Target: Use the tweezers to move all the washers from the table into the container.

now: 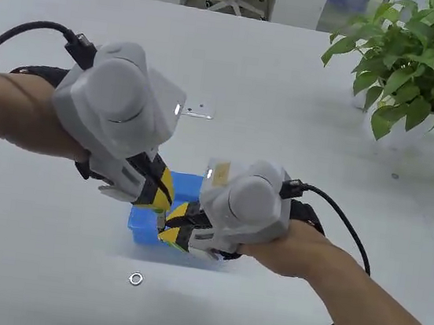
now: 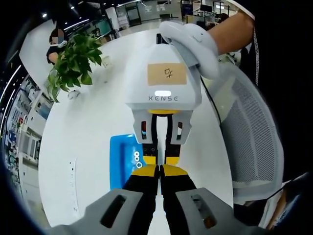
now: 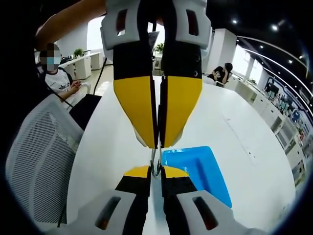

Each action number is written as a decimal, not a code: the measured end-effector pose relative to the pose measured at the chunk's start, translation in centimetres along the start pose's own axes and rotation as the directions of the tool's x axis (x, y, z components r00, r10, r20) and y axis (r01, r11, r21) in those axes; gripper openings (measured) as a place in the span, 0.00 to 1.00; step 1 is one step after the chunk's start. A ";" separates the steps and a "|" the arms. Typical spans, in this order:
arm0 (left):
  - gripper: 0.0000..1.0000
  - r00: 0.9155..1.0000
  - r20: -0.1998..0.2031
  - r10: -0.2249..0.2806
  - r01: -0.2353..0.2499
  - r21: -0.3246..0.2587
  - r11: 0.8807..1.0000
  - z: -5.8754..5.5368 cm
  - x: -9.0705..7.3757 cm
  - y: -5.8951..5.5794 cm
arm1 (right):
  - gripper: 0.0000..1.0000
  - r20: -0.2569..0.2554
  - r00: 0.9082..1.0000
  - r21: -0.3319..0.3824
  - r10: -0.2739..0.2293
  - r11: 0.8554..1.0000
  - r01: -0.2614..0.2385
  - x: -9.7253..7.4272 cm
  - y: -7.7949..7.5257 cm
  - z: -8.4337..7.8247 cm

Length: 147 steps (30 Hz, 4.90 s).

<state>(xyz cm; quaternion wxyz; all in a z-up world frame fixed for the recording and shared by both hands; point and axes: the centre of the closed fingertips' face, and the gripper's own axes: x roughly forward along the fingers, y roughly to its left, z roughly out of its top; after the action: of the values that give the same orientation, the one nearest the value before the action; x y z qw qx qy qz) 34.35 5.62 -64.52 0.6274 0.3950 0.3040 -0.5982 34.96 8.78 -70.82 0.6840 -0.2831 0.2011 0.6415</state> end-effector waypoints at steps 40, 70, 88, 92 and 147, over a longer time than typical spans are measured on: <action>0.05 0.999 0.028 0.035 -0.035 0.001 0.999 -1.4 2.2 5.6 | 0.10 -0.010 0.999 0.008 -0.039 0.999 0.039 1.6 -5.8 -2.2; 0.05 1.000 0.024 -0.009 0.010 -0.041 0.999 -3.8 5.9 6.6 | 0.10 -0.045 0.999 0.051 0.002 0.999 0.000 3.9 -6.6 -5.9; 0.05 1.000 0.019 -0.011 0.012 -0.042 0.999 -4.2 6.4 6.6 | 0.10 -0.048 0.999 0.060 0.008 0.998 -0.005 4.5 -6.6 -6.4; 0.05 1.000 0.019 -0.013 0.014 -0.041 0.999 -4.2 6.4 6.6 | 0.10 -0.048 0.999 0.062 0.011 0.998 -0.008 4.4 -6.6 -6.4; 0.05 1.000 -0.004 0.017 -0.017 -0.026 1.000 -2.9 1.6 2.3 | 0.10 0.022 1.000 0.032 -0.019 0.999 0.018 2.3 -2.9 -1.8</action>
<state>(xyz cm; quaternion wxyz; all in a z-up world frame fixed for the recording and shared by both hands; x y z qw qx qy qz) 37.09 7.22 -67.02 0.6369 0.3907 0.3096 -0.5880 38.21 9.28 -73.26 0.6964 -0.2671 0.2010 0.6350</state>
